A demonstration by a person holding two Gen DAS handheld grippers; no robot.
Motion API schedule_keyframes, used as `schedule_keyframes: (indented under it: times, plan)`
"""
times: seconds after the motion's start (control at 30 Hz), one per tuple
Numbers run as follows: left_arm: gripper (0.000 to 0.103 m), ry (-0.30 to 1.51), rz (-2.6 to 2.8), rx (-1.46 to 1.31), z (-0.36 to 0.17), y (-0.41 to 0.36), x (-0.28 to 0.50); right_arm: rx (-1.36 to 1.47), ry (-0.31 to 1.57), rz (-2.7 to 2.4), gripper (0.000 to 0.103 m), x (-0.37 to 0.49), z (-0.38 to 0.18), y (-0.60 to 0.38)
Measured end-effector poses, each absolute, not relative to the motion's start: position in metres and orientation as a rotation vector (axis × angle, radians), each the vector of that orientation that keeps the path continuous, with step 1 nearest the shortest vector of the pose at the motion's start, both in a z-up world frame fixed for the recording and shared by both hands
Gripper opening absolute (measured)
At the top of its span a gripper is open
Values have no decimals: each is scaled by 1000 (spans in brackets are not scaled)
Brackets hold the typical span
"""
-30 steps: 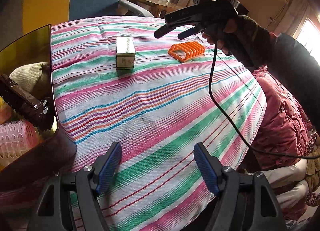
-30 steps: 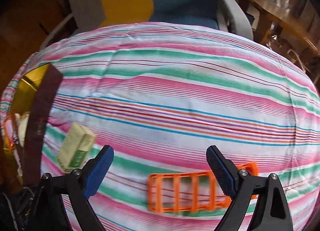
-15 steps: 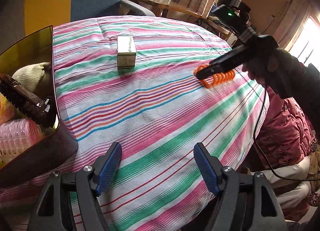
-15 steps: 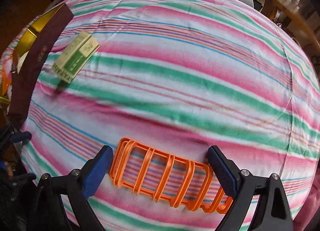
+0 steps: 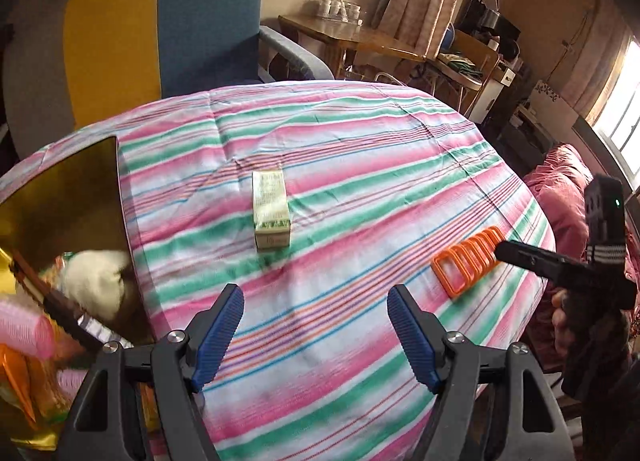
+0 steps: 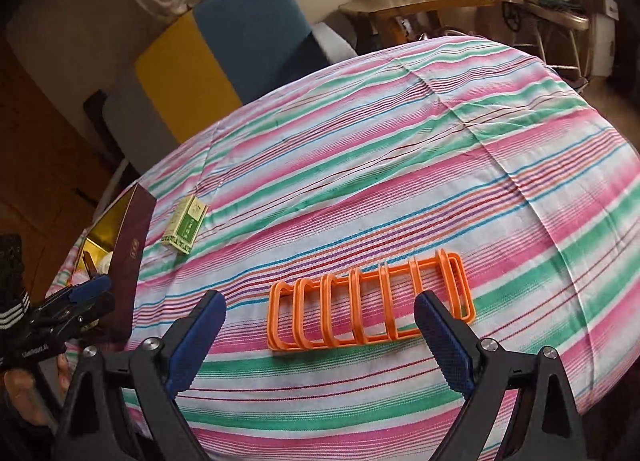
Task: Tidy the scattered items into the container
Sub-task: 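Move right tool over orange rack while left tool approaches green box, then close left gripper on the green medicine box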
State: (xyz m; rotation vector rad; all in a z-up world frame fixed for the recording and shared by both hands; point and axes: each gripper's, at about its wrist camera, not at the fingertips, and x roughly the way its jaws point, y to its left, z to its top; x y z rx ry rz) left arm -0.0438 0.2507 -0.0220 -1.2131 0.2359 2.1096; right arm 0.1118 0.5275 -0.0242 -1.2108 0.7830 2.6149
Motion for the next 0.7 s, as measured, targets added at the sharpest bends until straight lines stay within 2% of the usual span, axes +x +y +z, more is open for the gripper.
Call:
schedule_keyframes:
  times: [0.5, 0.63, 0.7]
  plan:
    - [76, 350, 2157, -1396, -60, 305, -116, -1037, 855, 2619, 96, 135, -33, 503]
    - [70, 324, 2169, -1469, -77, 304, -132, -1042, 865, 2583, 96, 143, -40, 509]
    - [64, 297, 2172, -1484, -81, 302, -135, -1045, 882, 2565, 97, 145, -44, 512]
